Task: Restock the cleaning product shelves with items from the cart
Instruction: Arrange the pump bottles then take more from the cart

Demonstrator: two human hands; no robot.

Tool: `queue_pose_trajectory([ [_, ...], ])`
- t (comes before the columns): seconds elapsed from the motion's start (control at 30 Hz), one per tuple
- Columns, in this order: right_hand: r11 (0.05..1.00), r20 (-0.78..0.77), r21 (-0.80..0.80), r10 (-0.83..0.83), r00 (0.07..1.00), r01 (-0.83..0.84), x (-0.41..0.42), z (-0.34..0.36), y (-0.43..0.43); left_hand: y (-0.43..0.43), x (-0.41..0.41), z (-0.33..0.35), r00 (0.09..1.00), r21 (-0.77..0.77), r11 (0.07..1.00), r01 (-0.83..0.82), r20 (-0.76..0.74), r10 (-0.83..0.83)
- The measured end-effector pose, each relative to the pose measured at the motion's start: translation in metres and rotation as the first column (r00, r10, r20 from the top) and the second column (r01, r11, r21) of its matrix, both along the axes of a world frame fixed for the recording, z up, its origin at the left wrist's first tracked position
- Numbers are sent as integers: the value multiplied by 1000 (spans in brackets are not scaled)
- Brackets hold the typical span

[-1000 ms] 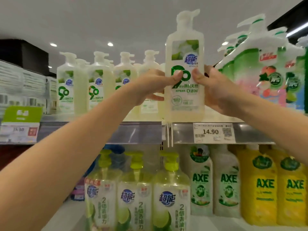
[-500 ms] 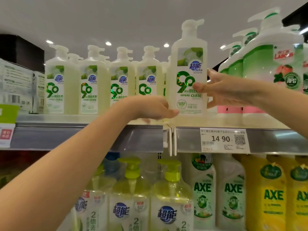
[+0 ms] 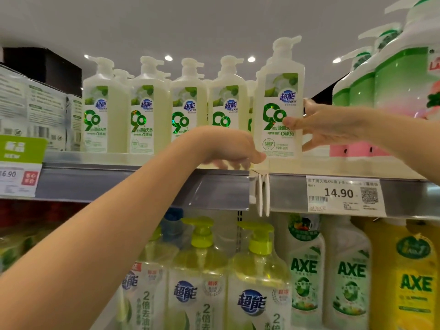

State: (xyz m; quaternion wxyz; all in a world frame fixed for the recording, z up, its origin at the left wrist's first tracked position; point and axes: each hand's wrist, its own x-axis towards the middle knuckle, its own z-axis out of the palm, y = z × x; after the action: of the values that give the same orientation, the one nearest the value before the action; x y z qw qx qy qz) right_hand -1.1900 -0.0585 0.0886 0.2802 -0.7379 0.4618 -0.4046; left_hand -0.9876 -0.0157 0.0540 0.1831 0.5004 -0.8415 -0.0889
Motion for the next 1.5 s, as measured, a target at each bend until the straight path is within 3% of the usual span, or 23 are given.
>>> queue_pose_trajectory([
  [0.3, 994, -68, -71, -85, 994, 80, -2, -10, -2, -8, 0, -1, 1000, -26, 1000, 9, 11, -9],
  [0.43, 972, -229, -55, -234, 945, 228, -1, -10, 2, -7, 0, -2, 999, -209, 978, -12, 29, 18],
  [0.5, 942, -289, -106, -334, 897, 317, -1, -8, 11, -3, 0, -3, 1000, -418, 908, -23, -4, 23],
  [0.57, 908, -312, -225, -410, 857, 353, 1, -10, 25, 4, 1, -5, 995, -634, 771, -67, -103, 2],
  [0.63, 858, -225, -397, -436, 871, 327, 4, -16, 45, 15, 2, -7, 976, -758, 638, -135, -213, -46],
  [0.7, 801, -71, -536, -358, 931, 267, 7, -25, 67, 29, 5, -10, 956, -785, 593, -180, -282, -83],
  [0.8, 841, 135, -536, 2, 991, 72, 20, -44, 113, 60, 14, -31, 900, -732, 641, -232, -412, -145],
  [0.87, 857, 253, -505, 260, 932, -102, 33, -62, 144, 88, 23, -56, 846, -671, 700, -246, -501, -183],
  [0.93, 862, 339, -457, 397, 853, -219, 50, -84, 171, 121, 36, -84, 781, -576, 782, -240, -593, -197],
  [1.17, 774, 373, -199, 627, 683, -602, 142, -178, 233, 232, 111, -188, 617, -268, 876, -400, -786, 42],
  [1.4, 573, 377, 15, 756, 536, -819, 299, -249, 294, 349, 242, -253, 440, -65, 756, -652, -844, 306],
  [1.5, 469, 471, 103, 753, 459, -877, 379, -284, 324, 398, 305, -277, 366, -17, 690, -723, -857, 362],
])
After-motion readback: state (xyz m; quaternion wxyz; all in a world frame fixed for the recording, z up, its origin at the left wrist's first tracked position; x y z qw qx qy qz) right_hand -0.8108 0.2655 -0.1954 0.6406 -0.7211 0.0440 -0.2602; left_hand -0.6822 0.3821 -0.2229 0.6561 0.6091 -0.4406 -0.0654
